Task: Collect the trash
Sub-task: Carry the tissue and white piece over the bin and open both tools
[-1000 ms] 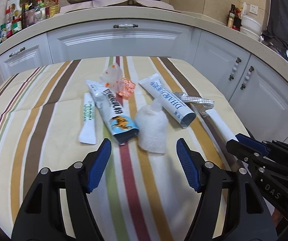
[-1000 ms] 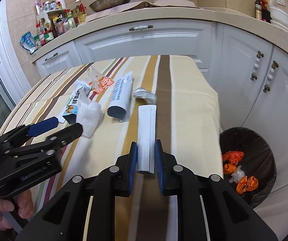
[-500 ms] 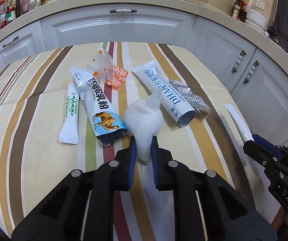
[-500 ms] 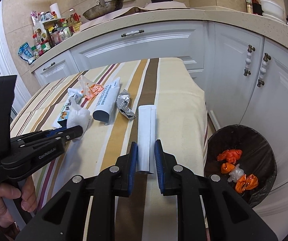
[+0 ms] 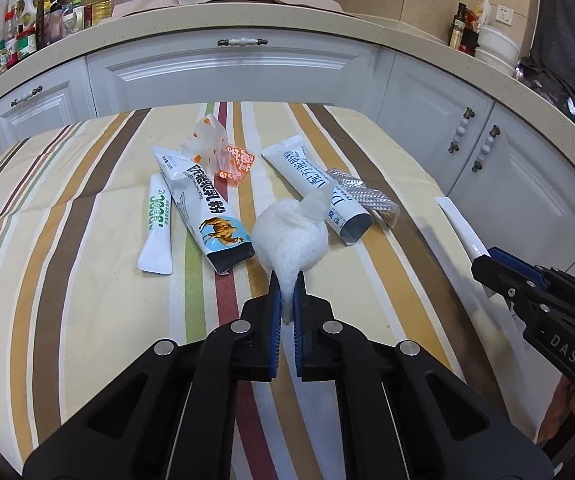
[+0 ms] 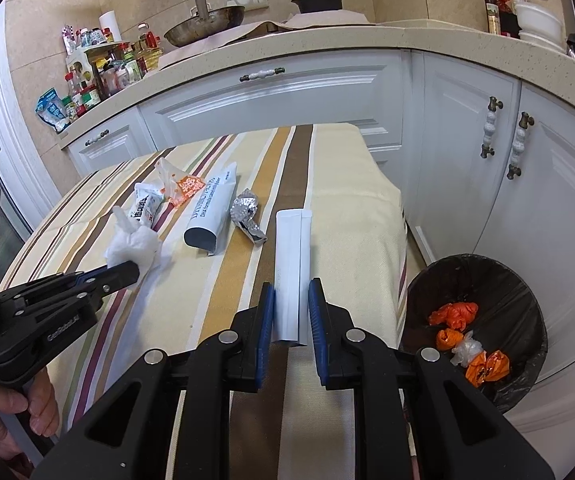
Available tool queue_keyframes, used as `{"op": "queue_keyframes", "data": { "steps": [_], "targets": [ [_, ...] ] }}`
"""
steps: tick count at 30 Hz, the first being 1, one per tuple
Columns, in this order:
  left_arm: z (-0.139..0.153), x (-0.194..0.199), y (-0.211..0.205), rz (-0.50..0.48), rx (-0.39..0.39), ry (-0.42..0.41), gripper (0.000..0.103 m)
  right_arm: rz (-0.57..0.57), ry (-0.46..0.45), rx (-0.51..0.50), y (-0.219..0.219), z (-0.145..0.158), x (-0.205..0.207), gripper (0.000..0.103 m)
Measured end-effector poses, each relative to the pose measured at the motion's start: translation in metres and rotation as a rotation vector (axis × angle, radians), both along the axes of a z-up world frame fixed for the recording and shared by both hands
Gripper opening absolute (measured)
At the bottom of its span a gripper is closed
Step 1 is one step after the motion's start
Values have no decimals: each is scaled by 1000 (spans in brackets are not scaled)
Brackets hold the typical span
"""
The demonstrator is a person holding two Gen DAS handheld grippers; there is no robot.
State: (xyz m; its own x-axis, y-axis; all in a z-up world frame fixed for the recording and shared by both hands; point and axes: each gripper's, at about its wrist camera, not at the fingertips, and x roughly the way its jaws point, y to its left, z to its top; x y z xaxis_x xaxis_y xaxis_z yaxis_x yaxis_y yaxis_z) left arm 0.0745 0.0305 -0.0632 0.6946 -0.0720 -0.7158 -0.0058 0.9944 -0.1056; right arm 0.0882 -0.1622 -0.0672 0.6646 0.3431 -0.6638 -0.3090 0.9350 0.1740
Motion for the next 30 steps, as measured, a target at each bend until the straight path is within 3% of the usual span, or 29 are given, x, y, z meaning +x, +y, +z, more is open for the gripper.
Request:
{"op": "queue_keyframes", "data": {
  "steps": [12, 24, 30],
  "targets": [
    [29, -11, -42, -89, 2, -86, 5, -102, -66, -31, -34, 16, -17, 19],
    [32, 16, -155, -315, -19, -130, 5, -331, -104, -96, -117, 18, -26, 19],
    [24, 33, -201, -368, -15, -115, 5, -393, -108, -102, -148, 13, -23, 19]
  ]
}}
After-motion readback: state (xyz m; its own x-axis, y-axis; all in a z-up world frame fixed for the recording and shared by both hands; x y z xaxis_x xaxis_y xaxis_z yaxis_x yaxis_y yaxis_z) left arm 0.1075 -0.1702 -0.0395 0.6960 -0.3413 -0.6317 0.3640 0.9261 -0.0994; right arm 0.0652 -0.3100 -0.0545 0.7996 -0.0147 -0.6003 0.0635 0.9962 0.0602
